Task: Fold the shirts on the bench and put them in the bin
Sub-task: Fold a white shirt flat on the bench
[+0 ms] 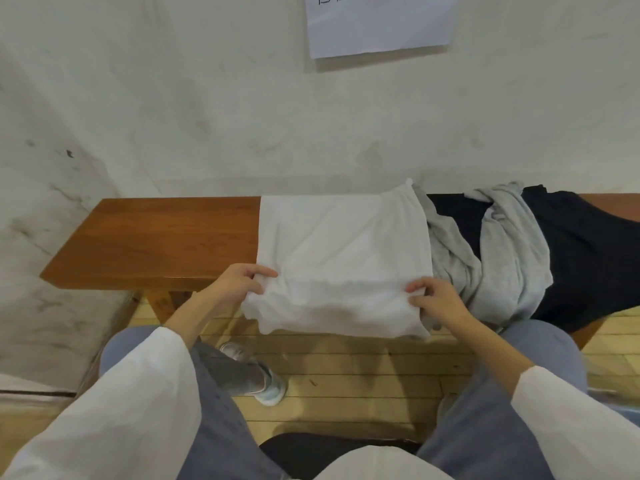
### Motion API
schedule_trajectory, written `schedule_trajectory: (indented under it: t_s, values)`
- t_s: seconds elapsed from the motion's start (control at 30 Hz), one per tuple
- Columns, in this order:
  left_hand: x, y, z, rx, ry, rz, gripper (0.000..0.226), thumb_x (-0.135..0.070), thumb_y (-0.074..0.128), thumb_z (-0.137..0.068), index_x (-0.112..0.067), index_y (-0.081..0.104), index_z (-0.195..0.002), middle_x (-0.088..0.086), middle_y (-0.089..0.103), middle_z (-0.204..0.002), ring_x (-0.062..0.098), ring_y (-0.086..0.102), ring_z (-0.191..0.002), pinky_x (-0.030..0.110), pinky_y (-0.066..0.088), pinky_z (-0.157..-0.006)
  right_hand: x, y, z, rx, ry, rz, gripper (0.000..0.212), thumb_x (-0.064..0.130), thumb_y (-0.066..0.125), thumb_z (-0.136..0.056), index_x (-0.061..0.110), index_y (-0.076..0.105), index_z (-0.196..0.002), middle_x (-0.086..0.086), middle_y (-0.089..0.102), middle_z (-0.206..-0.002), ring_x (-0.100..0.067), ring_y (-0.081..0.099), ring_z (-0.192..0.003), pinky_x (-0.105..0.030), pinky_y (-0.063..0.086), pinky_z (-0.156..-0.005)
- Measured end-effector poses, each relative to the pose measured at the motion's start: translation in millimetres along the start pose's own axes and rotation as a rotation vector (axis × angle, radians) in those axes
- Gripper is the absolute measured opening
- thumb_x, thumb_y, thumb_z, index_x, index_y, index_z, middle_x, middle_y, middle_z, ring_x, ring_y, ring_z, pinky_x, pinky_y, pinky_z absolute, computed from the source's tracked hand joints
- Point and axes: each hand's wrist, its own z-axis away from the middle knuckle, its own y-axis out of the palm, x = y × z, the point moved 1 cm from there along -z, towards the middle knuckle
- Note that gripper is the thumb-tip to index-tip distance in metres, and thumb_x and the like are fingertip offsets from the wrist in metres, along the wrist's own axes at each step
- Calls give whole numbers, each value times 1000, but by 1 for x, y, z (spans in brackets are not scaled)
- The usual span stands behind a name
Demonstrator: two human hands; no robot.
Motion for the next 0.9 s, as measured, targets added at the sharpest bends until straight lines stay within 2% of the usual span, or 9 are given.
schedule_trajectory:
  t_s: [0.13,0.27,0.33,0.4,0.53,0.63,0.7,0.8,0.9]
  values:
    - [5,0,-3,94,26,-380,33,7,53,-87,-12,67,-109,-2,49,-123,16,40,-116,36,32,-106,25,-16,-8,-25,215,-586,18,-2,49,-94,10,61,-99,-12,59,-96,-24,60,-80,-31,56,-62]
    - [-11,1,10,108,-75,-305,14,-8,57,-91,-7,71,-95,6,60,-103,19,55,-89,25,49,-75,44,-41,-13,-82,403,-1372,19,10,40,-100,6,58,-107,-14,64,-98,-25,65,-82,-35,56,-50]
    - [-22,-5,17,146,-87,201,23,-2,49,-92,-3,66,-106,9,63,-103,21,61,-87,27,54,-67,47,-47,-17,-181,338,-1114,19,13,45,-99,12,63,-104,-13,65,-106,-27,63,-94,-37,58,-58]
    - [-31,-13,18,190,-30,657,44,15,34,-85,-3,61,-115,11,65,-104,22,64,-90,30,59,-68,42,-50,-21,-249,170,-454,25,7,45,-97,17,65,-108,-10,62,-120,-27,59,-104,-37,54,-78]
    - [-32,-13,2,-84,21,385,43,22,45,-85,1,59,-119,11,63,-115,28,61,-105,34,58,-76,26,-51,-20,-297,-242,562,26,7,56,-91,11,63,-116,-5,53,-116,-19,55,-89,-25,42,-79]
    - [-19,-11,-8,-417,73,-136,16,-13,70,-84,-1,72,-94,11,70,-89,27,67,-83,33,54,-68,22,-49,-19,-419,-278,635,13,8,62,-87,0,69,-96,-13,54,-108,-24,54,-82,-27,42,-76]
    - [-16,-7,-11,-569,215,-350,20,-21,68,-85,-3,71,-93,5,59,-101,19,55,-86,25,43,-71,29,-50,-17,-470,-466,583,12,3,60,-85,-3,68,-92,-16,57,-109,-31,56,-92,-32,44,-81]
    - [-30,-1,-7,-572,465,-331,19,-21,58,-92,-6,67,-102,-5,47,-120,9,43,-107,25,36,-92,59,-51,-5,-331,-444,240,22,8,43,-96,12,62,-85,-3,60,-83,-17,53,-74,-27,40,-66]
    - [-56,-1,-1,-461,520,18,25,-21,51,-97,-1,65,-94,4,63,-98,14,55,-89,28,42,-79,90,-58,-22,-203,-219,-3,35,15,37,-100,11,39,-65,-7,39,-61,-15,33,-57,-29,23,-52]
